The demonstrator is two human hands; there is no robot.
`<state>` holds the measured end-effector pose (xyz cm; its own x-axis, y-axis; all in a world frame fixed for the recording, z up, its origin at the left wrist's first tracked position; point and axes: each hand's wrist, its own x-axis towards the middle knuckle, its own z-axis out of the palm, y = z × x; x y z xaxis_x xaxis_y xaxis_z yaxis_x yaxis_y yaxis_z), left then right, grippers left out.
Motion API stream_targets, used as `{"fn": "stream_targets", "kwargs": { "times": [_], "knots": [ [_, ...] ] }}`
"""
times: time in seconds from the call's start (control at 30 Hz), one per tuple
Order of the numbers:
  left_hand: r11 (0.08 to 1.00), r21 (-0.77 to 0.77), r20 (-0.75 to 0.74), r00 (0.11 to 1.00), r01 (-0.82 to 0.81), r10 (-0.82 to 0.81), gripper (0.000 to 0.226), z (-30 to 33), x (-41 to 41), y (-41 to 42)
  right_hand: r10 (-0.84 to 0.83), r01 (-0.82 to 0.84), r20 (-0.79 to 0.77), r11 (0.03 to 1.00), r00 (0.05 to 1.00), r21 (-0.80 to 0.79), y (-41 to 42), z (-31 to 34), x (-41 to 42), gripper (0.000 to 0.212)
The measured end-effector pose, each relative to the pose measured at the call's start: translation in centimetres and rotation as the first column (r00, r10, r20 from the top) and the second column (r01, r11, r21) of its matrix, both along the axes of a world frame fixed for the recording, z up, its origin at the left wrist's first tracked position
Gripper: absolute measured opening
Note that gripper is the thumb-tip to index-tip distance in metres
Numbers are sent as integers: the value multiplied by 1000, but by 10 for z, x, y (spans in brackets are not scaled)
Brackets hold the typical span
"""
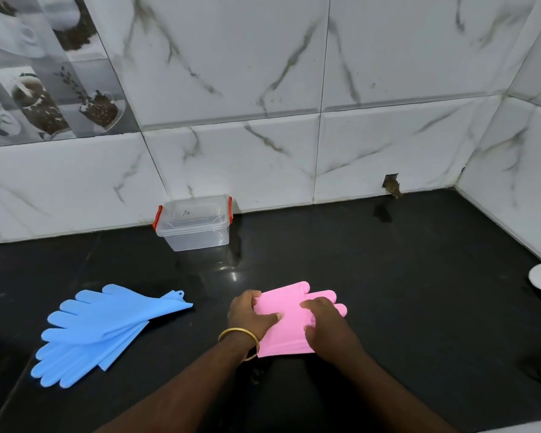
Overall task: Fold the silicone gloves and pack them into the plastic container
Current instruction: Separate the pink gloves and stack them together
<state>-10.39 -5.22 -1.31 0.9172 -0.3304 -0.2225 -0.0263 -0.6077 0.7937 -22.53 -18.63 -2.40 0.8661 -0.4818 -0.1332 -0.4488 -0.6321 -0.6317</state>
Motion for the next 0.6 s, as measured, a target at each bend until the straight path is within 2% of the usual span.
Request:
{"fn": "stream_targets", "kwargs": {
  "times": [0.13,0.27,0.37,0.43,0.53,0.6],
  "knots": [
    [995,11,-76,993,-94,95,57,-7,-3,6,7,-8,-37,1000,999,-17,0,0,2,47],
    [989,-25,-201,970,-143,136,67,-13,2,8,-22,21,-65,1000,998,-16,3,-2,5,45],
    [966,-108,-390,904,-233,175,75,-9,11,6,2,-2,-77,1000,997,-5,4,1,6,48],
    [951,-150,-507,847,-270,160,63,-4,15,6,-22,25,-91,999,996,37,4,4,7,46],
    [954,-178,-625,777,-243,82,31,2,19,7,-73,79,-150,996,986,35,4,7,7,43],
    [961,-182,-649,760,-211,44,25,5,21,8,-62,62,-158,998,985,-3,8,8,7,46]
  ]
}}
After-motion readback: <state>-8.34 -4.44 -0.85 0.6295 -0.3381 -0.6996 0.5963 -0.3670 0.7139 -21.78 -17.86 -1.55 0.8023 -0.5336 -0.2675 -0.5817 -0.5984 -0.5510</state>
